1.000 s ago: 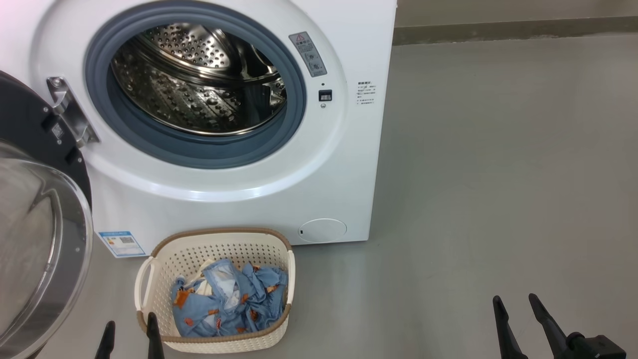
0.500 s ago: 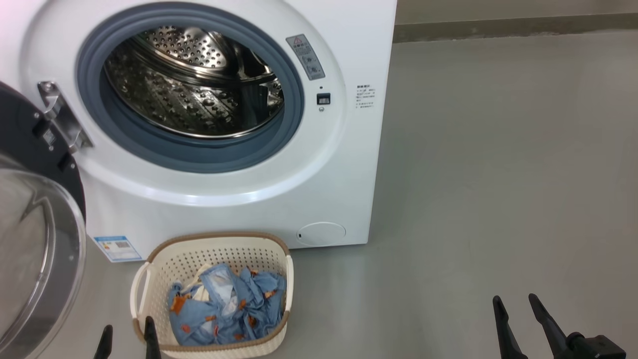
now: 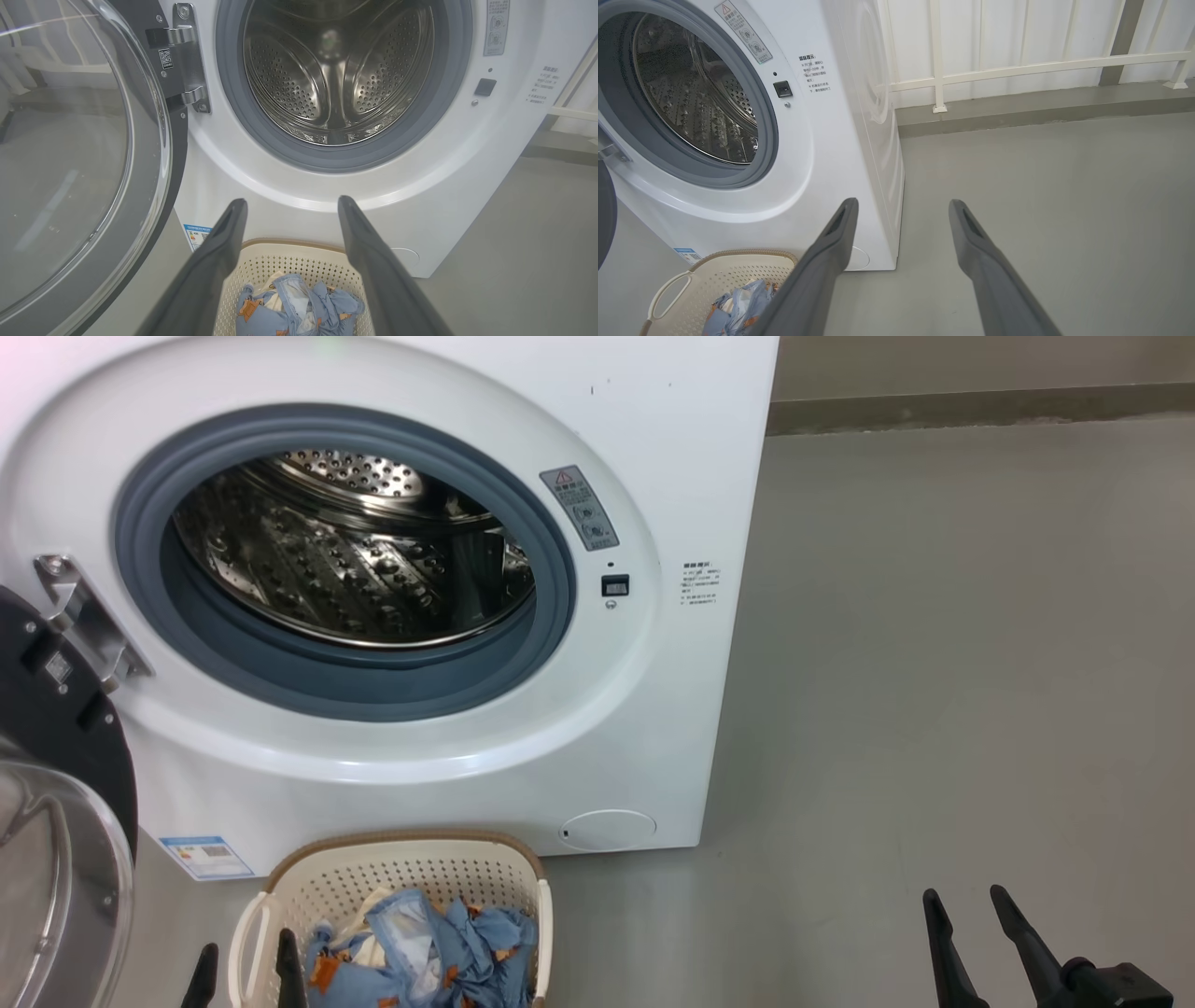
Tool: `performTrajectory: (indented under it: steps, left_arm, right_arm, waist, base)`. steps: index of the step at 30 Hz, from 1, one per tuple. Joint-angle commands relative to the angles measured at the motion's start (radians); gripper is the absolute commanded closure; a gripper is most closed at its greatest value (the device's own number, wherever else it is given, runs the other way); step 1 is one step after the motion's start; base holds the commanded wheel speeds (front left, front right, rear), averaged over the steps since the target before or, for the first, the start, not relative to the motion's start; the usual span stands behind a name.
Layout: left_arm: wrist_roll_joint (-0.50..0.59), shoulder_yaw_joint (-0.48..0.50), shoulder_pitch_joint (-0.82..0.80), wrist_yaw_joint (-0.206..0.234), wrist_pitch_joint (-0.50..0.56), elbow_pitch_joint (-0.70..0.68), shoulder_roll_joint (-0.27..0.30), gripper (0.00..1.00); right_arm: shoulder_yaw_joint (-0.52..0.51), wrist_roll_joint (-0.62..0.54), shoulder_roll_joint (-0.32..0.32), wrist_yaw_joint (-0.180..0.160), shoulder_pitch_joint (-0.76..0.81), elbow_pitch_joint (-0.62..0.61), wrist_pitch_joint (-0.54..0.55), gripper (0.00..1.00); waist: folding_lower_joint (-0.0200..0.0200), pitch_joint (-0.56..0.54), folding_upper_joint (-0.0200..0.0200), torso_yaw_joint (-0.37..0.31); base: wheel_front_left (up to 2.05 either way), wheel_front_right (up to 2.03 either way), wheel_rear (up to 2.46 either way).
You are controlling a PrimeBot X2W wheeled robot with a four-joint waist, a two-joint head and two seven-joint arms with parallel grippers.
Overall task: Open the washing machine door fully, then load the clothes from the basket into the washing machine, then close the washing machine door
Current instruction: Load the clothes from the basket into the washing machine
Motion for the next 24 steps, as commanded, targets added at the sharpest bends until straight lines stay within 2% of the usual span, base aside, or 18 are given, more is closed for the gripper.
performTrajectory:
  steps: [1,16,24]
  left_arm:
    - [0.004,0.034,-0.023,0.002,-0.007,-0.019,0.005,0.00]
    - [-0.007,0.033,-0.017,-0.002,-0.007,-0.026,0.005,0.00]
    - [-0.027,0.015,-0.061,-0.027,-0.007,0.058,0.005,0.00]
  right_arm:
    - [0.023,0.007,-0.010,0.002,-0.019,-0.024,-0.012,0.00]
    - [0.027,0.014,-0.010,0.002,-0.021,-0.024,-0.012,0.00]
    - [0.038,0.025,-0.010,0.002,-0.047,-0.022,-0.012,0.00]
  waist:
    - [0.0000,0.000,0.0000,0.001]
    - [0.0000,0.015,0.0000,0.002]
    - [0.0000,0.103,0.0000,-0.020]
  base:
    - [0.49,-0.49,0.00]
    - [0.04,-0.04,0.00]
    - [0.00,0.00,0.00]
